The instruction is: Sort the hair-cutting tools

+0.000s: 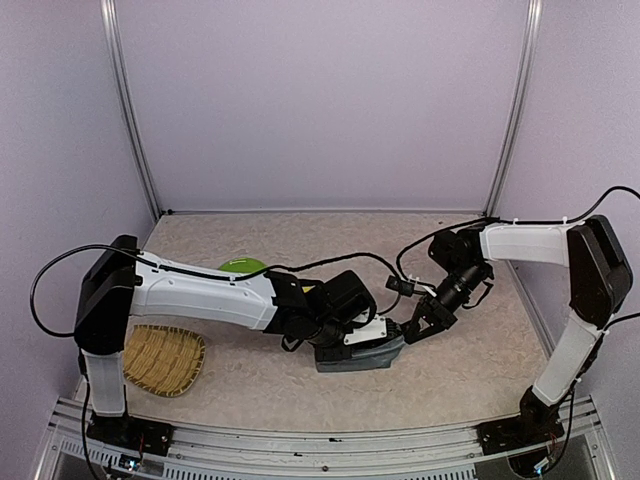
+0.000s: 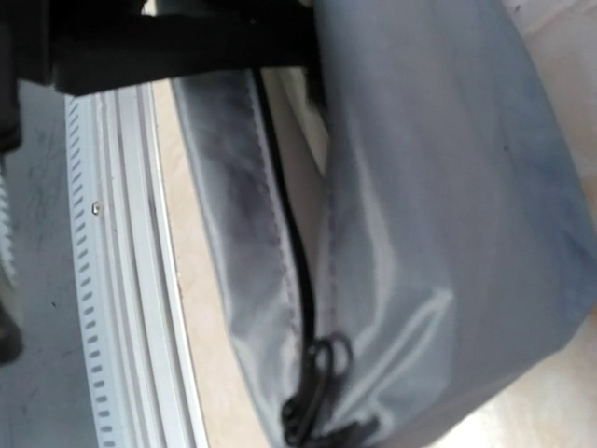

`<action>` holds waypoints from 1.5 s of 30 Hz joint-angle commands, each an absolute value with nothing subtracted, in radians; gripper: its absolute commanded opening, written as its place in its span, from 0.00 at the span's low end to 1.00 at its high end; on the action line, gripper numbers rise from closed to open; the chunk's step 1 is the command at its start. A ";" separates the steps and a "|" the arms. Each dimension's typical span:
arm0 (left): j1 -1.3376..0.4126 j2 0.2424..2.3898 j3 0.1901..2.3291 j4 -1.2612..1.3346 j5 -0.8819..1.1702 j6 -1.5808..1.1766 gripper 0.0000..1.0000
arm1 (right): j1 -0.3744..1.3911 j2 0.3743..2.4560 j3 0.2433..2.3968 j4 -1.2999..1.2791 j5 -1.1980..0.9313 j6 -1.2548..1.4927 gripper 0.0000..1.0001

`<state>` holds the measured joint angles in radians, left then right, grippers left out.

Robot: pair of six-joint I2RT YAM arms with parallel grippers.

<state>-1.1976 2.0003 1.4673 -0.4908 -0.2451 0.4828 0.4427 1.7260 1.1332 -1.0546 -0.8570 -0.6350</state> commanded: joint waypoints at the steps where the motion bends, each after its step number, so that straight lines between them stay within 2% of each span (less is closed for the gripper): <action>1: -1.203 1.957 1.454 -0.439 -0.296 0.451 0.29 | 0.435 1.716 1.144 -1.073 -0.895 -0.647 0.06; 9: -1.192 1.782 1.397 -0.445 -0.234 0.385 0.37 | 0.431 1.681 1.151 -1.070 -0.883 -0.652 0.17; 13: -1.110 1.714 1.375 -0.421 -0.239 0.254 0.39 | 0.430 1.675 1.158 -1.064 -0.862 -0.650 0.25; 20: -0.846 1.847 1.522 -0.614 -0.212 -0.099 0.43 | 0.424 1.636 1.186 -1.053 -0.808 -0.648 0.41; 24: -0.749 1.916 1.524 -0.607 -0.097 -0.266 0.42 | 0.422 1.603 1.204 -1.047 -0.752 -0.641 0.49; 25: -0.734 1.921 1.508 -0.578 -0.068 -0.304 0.42 | 0.421 1.595 1.207 -1.047 -0.737 -0.641 0.53; 26: -0.718 1.924 1.488 -0.549 -0.037 -0.348 0.43 | 0.420 1.584 1.210 -1.046 -0.724 -0.640 0.71; 27: -0.705 1.928 1.471 -0.524 -0.014 -0.401 0.43 | 0.419 1.578 1.214 -1.047 -0.715 -0.640 0.96; 28: -0.688 1.938 1.449 -0.502 0.012 -0.455 0.43 | 0.419 1.571 1.219 -1.050 -0.708 -0.639 1.00; 31: -0.654 1.974 1.426 -0.459 0.110 -0.551 0.39 | 0.417 1.556 1.236 -1.051 -0.688 -0.632 1.00; 41: -0.652 2.046 1.399 -0.488 0.130 -0.627 0.34 | 0.397 1.488 1.309 -0.959 -0.528 -0.573 1.00; 45: -0.651 2.047 1.384 -0.473 0.128 -0.630 0.31 | 0.358 1.458 1.313 -0.843 -0.423 -0.531 1.00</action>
<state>-0.6514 2.0357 1.4109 -0.4767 0.1093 -0.6003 0.4000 1.5120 1.2915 -0.9699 -0.5488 -0.5854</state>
